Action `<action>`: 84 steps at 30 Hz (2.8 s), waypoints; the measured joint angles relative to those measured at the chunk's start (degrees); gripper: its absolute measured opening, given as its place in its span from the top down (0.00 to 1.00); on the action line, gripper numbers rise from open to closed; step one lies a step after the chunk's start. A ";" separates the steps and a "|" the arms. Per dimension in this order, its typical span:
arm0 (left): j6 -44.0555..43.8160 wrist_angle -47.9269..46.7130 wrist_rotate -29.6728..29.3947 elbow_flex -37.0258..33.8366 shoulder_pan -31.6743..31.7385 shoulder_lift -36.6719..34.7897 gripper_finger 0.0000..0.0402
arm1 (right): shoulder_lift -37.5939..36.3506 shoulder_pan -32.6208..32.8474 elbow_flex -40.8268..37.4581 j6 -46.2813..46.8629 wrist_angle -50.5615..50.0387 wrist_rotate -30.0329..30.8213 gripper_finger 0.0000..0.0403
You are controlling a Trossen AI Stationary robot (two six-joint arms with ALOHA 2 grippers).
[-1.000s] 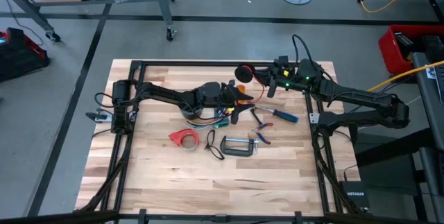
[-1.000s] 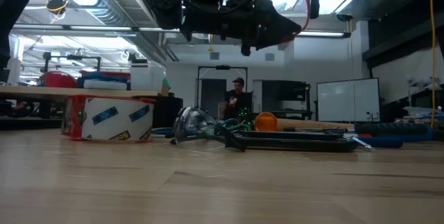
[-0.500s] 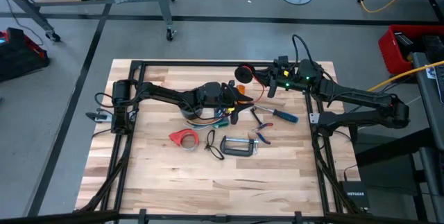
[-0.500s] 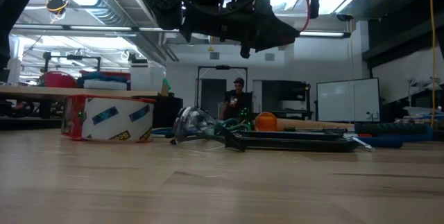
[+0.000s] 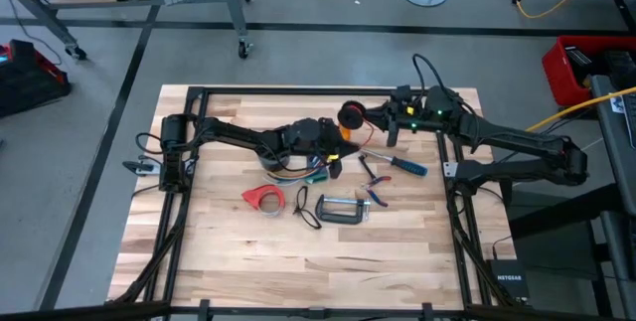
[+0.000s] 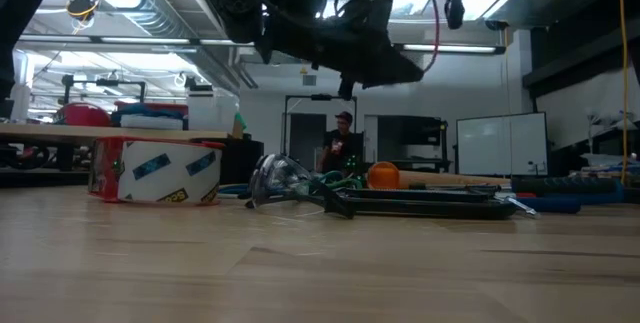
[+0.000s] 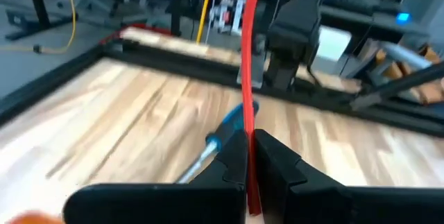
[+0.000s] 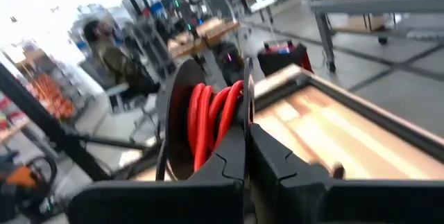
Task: Coil cords
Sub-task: Coil the red wire
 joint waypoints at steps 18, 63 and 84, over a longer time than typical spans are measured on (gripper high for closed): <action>-4.32 -18.94 2.19 0.00 4.49 -0.08 1.00 | -8.50 0.00 -0.02 -3.24 -29.65 2.22 0.99; -11.01 -20.38 7.00 -0.04 10.33 -4.15 1.00 | 10.28 6.11 0.00 1.07 -38.80 17.19 0.99; -13.88 -13.15 9.59 -0.04 5.69 -4.15 1.00 | 19.37 6.01 0.00 9.24 -20.17 23.20 0.99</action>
